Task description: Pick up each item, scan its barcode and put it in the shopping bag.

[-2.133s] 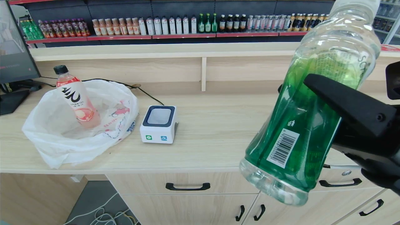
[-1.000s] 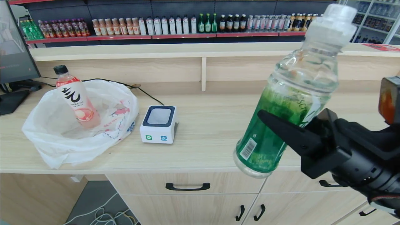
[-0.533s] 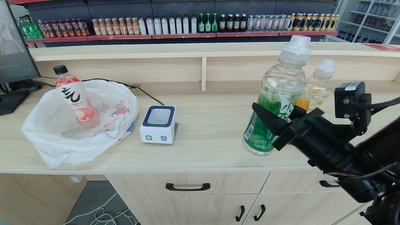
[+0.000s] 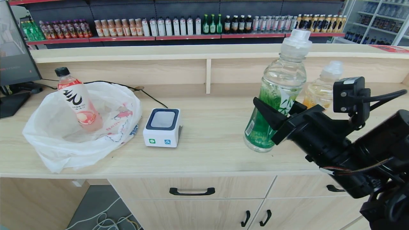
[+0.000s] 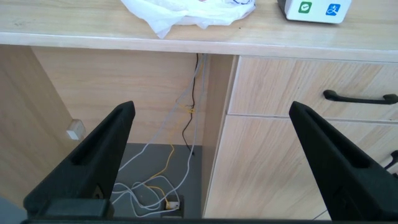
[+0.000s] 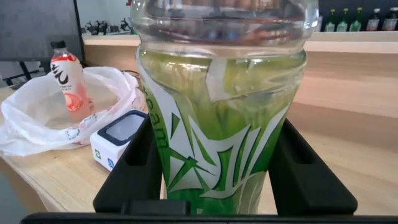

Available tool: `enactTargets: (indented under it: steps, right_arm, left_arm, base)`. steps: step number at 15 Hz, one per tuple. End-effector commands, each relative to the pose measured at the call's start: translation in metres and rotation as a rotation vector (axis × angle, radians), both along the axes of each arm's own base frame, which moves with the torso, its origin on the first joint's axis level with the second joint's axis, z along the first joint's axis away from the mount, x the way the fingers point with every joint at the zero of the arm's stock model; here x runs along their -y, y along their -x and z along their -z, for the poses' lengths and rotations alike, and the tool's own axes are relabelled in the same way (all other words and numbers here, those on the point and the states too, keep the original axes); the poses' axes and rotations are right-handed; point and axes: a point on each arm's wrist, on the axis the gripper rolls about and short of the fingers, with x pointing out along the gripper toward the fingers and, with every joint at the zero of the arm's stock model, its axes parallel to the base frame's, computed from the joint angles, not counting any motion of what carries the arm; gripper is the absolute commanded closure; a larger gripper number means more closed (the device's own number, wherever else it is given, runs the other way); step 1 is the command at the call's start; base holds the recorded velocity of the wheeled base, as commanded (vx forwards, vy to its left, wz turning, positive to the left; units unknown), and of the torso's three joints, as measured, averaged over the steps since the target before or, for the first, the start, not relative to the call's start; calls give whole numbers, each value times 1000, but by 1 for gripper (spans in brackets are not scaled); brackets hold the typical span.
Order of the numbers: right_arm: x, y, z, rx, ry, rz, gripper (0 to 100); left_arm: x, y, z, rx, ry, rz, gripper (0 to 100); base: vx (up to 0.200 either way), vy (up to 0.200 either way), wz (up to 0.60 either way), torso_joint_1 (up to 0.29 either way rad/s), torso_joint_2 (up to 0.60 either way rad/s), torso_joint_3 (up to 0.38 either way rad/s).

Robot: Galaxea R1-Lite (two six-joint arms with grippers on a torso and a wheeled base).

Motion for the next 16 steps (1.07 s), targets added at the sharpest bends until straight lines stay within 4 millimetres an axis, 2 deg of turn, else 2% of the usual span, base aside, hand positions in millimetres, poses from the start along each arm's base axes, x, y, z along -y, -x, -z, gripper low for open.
enactTargets:
  steps: [1,11,16]
  right_arm:
    - [-3,-5,3,-6,4,-1,100]
    - [-3,-9,-1,11,-6,11,100]
    - [15,-17,1,-6,-8,98,100]
  left_arm:
    - [0,0,0,0,1,-1,0]
    - [0,0,0,0,1,-1,0]
    - [0,0,0,0,2,-1,0]
  base:
    - [0,200,0,-12,-2,2]
    - [0,200,0,2,4,3]
    - [0,200,0,0,2,1]
